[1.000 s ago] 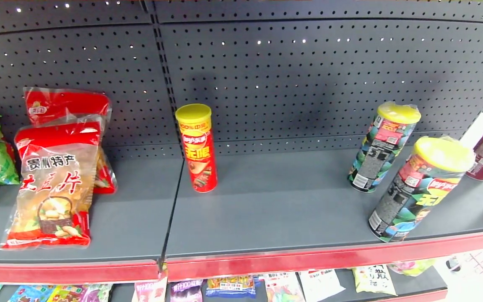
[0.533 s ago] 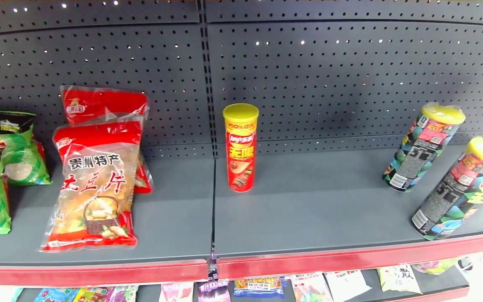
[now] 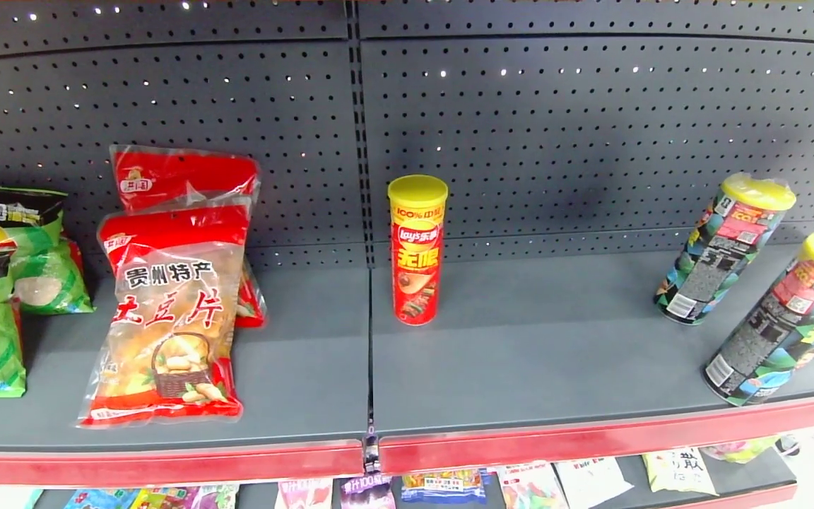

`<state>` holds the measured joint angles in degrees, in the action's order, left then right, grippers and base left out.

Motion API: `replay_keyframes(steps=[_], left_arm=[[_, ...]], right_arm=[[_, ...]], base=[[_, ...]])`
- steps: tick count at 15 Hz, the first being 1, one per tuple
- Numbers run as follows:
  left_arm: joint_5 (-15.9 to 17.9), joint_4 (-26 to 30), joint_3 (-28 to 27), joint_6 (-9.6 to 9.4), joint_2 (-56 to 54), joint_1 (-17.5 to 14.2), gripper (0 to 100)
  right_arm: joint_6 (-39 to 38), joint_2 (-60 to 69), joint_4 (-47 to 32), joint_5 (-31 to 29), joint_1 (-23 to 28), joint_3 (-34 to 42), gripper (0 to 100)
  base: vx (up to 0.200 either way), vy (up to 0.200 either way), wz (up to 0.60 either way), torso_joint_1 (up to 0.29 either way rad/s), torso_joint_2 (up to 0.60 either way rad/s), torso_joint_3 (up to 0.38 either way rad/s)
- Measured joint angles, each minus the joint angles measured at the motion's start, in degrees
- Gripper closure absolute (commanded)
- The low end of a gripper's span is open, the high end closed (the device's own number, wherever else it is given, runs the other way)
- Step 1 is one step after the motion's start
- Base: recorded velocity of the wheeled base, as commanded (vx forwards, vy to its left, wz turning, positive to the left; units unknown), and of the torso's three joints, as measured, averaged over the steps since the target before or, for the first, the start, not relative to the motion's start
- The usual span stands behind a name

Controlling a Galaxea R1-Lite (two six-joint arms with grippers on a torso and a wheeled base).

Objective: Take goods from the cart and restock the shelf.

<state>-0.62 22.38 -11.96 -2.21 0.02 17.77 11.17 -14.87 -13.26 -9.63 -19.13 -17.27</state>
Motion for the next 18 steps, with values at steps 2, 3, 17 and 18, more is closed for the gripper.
replay_keyframes(steps=[2, 3, 17, 18], left_arm=[[-2.6, -1.7, -0.4, -0.09, 0.3, 0.0, 0], [-1.9, -3.8, -1.5, 0.40, 1.6, 0.0, 0], [25.6, -36.1, -32.8, -3.36, 77.7, 6.3, 0], [26.7, -36.1, -34.5, -3.45, 80.5, 6.6, 0]], right_arm=[[0.3, 0.1, 0.2, 1.3, 0.0, 1.0, 100], [0.3, 0.1, 0.1, 2.5, 0.0, 1.2, 100], [-4.2, -12.2, 7.3, 11.9, 0.0, -3.0, 100], [-4.2, -14.0, 8.7, 12.0, 0.0, -3.3, 100]], base=[[0.000, 0.000, 0.00, 0.000, 0.00, 0.000], [0.000, 0.000, 0.00, 0.000, 0.00, 0.000], [0.000, 0.000, 0.00, 0.000, 0.00, 0.000], [0.000, 0.000, 0.00, 0.000, 0.00, 0.000]])
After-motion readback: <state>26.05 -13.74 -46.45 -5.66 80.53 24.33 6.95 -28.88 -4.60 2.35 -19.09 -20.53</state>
